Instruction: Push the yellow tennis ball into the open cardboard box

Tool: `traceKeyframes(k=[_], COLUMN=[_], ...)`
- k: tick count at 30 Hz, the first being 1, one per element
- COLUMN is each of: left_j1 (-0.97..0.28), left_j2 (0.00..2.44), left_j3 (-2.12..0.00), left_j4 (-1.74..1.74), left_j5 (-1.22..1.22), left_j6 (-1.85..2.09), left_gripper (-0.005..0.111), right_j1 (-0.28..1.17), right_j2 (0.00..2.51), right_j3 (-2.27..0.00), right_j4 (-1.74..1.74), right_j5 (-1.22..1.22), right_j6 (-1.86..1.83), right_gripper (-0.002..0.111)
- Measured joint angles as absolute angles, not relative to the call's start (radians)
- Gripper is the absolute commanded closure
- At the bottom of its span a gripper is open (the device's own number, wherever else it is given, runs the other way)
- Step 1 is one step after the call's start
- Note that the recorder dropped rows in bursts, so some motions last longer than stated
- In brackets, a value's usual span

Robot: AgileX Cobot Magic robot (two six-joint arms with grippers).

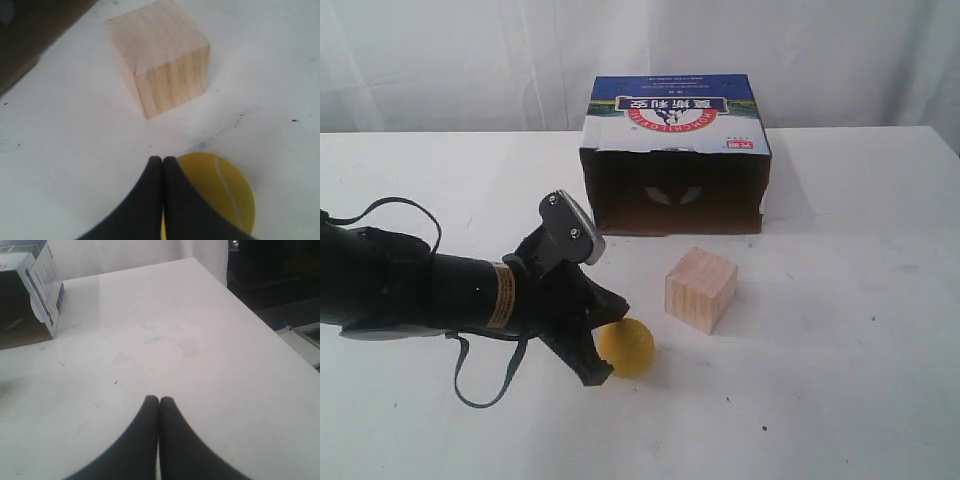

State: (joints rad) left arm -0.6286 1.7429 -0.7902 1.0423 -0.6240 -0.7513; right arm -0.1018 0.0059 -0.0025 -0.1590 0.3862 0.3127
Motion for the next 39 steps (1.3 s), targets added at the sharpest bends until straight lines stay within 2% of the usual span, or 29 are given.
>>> traceKeyframes(k=[11, 16, 21, 29, 35, 39], left_j1=[-0.629, -0.629, -0.626, -0.624, -0.626, -0.603], left_j2=[1.71, 1.782, 1.874, 1.9, 1.913, 1.896], left_j3=[-0.786, -0.786, -0.799, -0.797, -0.786, -0.786], left_j4=[0.812, 0.794, 0.688, 0.319, 0.12, 0.056], left_j5=[-0.715, -0.698, -0.794, -0.767, -0.994, -1.047], left_j6=[-0.72, -0.668, -0.584, -0.246, -0.03, -0.07], left_gripper=[0.107, 0.107, 0.107, 0.107, 0.107, 0.107], right_j1=[-0.102, -0.102, -0.102, -0.102, -0.102, -0.102], right_j2=[0.006, 0.006, 0.006, 0.006, 0.006, 0.006], right_j3=[-0.002, -0.002, -0.002, -0.002, -0.002, -0.002], right_j4=[-0.159, -0.159, -0.159, -0.159, -0.159, -0.159], right_j5=[0.386, 0.386, 0.386, 0.386, 0.386, 0.386], right_j6=[0.313, 0.313, 0.313, 0.313, 0.313, 0.313], right_gripper=[0.108, 0.108, 0.108, 0.108, 0.108, 0.108])
